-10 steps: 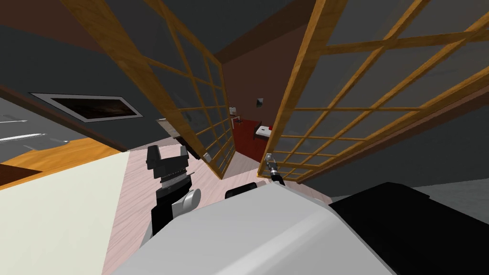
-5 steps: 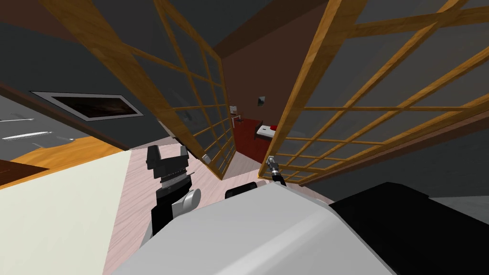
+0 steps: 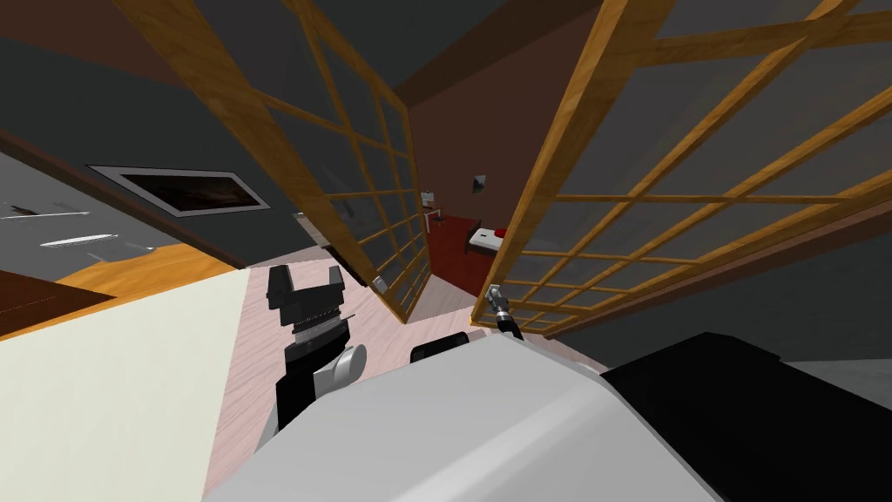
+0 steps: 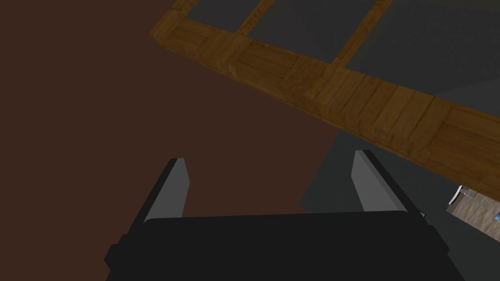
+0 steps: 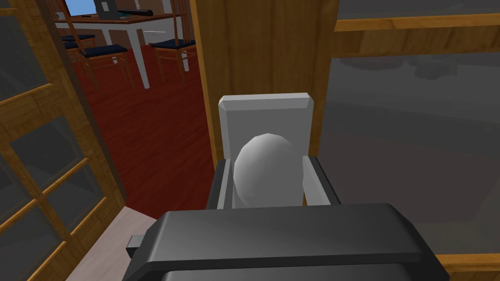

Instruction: Pull the door open

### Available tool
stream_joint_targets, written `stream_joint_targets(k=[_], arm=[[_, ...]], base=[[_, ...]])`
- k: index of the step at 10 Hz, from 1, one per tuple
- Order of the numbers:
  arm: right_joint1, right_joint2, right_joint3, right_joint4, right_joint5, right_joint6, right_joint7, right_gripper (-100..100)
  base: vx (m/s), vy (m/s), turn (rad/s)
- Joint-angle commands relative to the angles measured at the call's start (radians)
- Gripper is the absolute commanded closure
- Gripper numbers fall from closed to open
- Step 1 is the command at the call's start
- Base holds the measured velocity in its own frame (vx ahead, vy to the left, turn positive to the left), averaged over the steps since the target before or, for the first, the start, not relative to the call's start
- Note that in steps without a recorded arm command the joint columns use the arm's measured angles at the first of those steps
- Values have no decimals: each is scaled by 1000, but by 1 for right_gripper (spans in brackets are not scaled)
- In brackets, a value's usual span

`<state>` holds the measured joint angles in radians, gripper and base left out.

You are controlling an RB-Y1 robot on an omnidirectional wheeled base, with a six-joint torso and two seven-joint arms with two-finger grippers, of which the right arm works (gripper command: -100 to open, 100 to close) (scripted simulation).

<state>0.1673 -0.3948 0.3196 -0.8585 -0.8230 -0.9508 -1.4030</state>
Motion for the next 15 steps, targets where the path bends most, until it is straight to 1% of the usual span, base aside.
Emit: stream_joint_targets(k=[1, 4, 5, 7, 8, 9, 15], arm=[[13, -12, 24, -8, 11, -6, -19, 100], [29, -45, 64, -20, 30, -20, -57, 100], [36, -60, 81, -25, 39, -27, -73, 100], [43, -75, 100, -31, 48, -33, -91, 100], [39, -69, 95, -24, 45, -26, -85, 100], [50, -81, 114, -22, 54, -41, -103, 100], [79, -130, 168, -19, 81, -102, -162, 100]], base=[[-223, -38, 110], [-212, -12, 106], [-242, -15, 118], [-230, -23, 92], [-101, -6, 21], [-140, -26, 115], [-214, -19, 118]])
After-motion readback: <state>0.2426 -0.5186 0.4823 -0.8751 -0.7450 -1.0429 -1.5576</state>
